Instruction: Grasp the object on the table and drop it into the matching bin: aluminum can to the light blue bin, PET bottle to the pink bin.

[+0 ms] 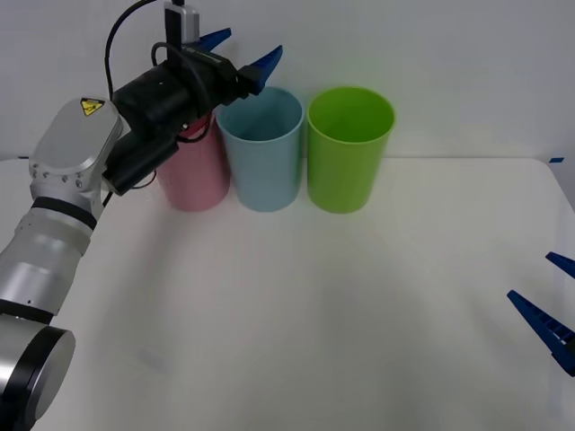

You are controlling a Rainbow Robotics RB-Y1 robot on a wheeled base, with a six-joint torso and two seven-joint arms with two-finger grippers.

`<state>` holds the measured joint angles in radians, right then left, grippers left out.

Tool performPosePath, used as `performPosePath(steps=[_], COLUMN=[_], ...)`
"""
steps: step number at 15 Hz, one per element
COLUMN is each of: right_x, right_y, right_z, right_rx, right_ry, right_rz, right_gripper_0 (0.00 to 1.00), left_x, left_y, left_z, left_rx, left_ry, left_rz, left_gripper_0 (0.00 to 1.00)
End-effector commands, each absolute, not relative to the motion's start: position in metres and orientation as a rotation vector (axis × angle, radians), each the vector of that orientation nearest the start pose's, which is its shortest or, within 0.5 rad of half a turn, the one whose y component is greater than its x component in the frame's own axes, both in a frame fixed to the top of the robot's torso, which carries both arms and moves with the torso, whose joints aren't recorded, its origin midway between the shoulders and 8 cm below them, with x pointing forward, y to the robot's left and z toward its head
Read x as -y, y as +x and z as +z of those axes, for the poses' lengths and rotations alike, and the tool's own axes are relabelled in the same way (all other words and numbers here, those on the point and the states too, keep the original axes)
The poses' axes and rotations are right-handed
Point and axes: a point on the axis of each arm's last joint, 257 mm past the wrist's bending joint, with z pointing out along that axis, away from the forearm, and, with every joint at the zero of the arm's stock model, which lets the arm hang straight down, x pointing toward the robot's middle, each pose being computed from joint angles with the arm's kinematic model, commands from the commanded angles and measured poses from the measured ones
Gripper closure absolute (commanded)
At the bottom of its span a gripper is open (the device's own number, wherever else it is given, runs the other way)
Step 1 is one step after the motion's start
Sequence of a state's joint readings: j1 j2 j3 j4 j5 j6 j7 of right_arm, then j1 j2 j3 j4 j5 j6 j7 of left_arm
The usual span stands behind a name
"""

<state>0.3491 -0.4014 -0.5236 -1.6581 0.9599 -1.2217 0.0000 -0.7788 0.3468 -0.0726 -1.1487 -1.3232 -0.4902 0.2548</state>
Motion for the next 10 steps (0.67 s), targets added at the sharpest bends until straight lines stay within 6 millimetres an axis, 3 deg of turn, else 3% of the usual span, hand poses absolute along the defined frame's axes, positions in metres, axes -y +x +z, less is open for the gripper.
performPosePath(steps=[1,10], right_x=[0.330,0.330], right_y=[0.342,0.342], right_z=[-0.169,-0.169], right_rx=[-1.441,-1.441], right_ry=[-0.465,-0.465], right_rz=[0.567,0.567], right_gripper_0=[0.00,0.00], left_x=[-0.095,-0.154], left_y=[0.655,0.631], left_z=[0.010,-0.016], left_rx=[-1.305,-1.336], left_ry=[0.480,0.441], left_rz=[-0.546,-0.591], left_gripper_0=[0.00,0.00])
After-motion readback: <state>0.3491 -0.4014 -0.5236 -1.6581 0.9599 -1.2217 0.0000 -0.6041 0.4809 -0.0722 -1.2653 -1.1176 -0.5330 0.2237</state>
